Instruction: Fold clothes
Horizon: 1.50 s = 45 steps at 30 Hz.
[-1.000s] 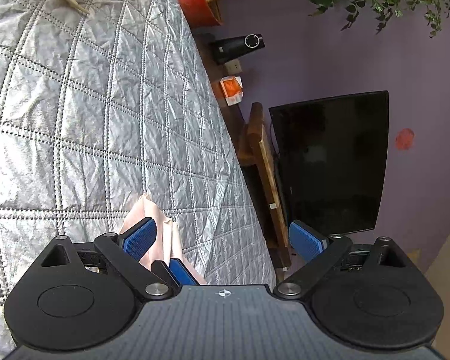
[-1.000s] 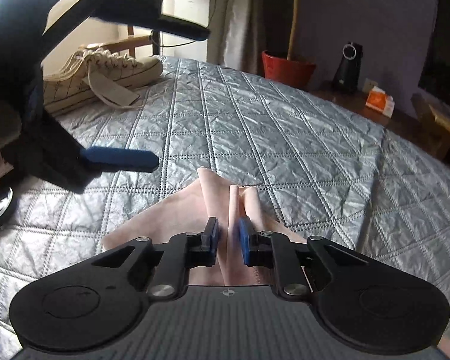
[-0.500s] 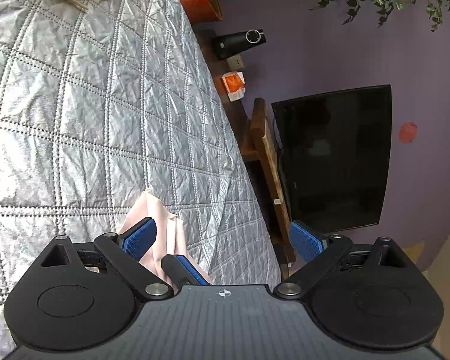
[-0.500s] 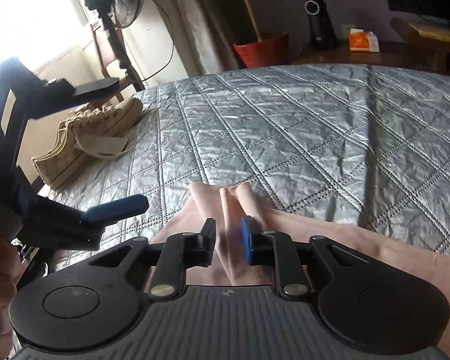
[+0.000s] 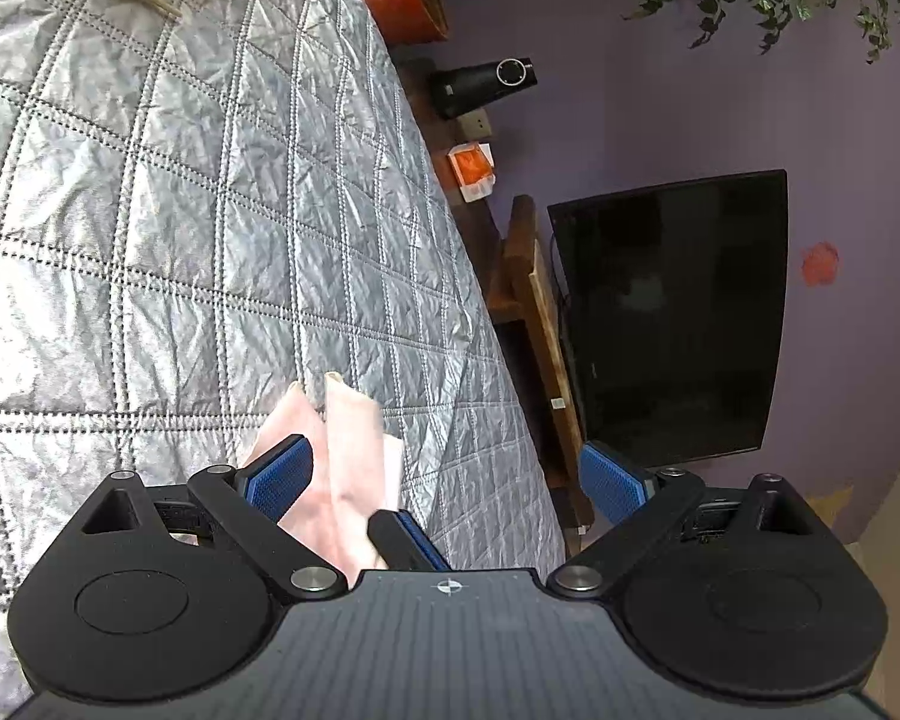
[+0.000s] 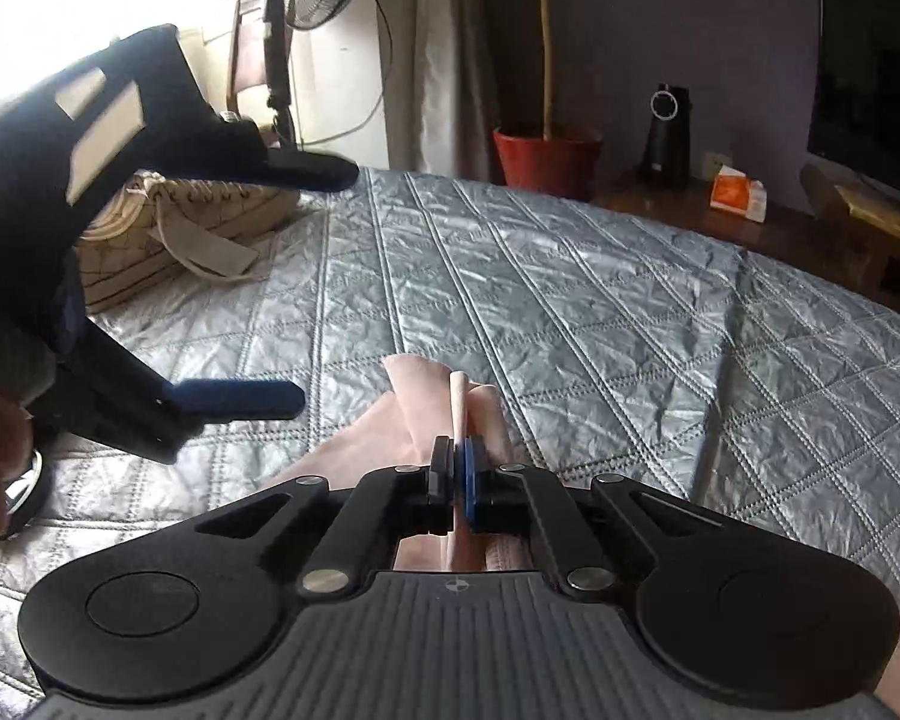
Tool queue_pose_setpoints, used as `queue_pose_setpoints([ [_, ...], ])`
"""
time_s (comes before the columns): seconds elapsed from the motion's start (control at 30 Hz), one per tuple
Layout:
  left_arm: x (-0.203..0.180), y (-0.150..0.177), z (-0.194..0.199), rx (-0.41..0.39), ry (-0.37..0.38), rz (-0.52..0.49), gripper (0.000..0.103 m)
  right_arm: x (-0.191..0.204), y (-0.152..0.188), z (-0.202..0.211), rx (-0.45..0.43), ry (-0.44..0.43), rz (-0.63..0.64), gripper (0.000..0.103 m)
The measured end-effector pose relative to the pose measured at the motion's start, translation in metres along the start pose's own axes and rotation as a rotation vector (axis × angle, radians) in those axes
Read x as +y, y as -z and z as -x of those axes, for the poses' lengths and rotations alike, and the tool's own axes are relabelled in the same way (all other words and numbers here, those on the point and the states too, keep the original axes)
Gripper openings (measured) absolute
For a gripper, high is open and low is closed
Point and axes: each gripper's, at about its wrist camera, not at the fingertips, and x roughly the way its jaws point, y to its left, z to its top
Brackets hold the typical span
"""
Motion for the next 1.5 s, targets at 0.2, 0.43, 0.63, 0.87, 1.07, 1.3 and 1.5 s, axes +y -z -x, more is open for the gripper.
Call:
queue_pose_setpoints([
  [0.2, 0.001, -0.002, 0.003, -0.009, -0.005, 0.003, 0.097, -0.004, -0.005, 0.012, -0.037, -0.047, -0.043, 0.004],
  [0.43, 0.0, -0.002, 0.004, -0.011, 0.001, 0.003, 0.097, 0.02, -0.001, 0.011, -0.015, 0.003, 0.133, 0.004],
  [0.63, 0.002, -0.003, 0.003, -0.012, 0.017, 0.028, 0.098, 0.036, 0.009, -0.003, 0.063, 0.012, 0.238, 0.006],
  [0.87, 0.003, -0.001, -0.006, 0.01, 0.008, 0.036, 0.098, 0.02, 0.005, -0.008, 0.074, -0.011, 0.13, 0.011],
  [1.07, 0.004, 0.0, -0.007, 0.017, 0.011, 0.042, 0.098, 0.013, 0.002, -0.009, 0.053, -0.023, 0.051, 0.025],
  [1.3, 0.001, 0.002, -0.01, 0.03, 0.016, 0.033, 0.098, -0.003, 0.002, -0.011, 0.056, -0.052, -0.064, 0.024],
  [1.5, 0.002, 0.003, -0.009, 0.034, 0.016, 0.032, 0.098, -0.012, 0.006, -0.013, 0.071, -0.082, -0.155, 0.024],
])
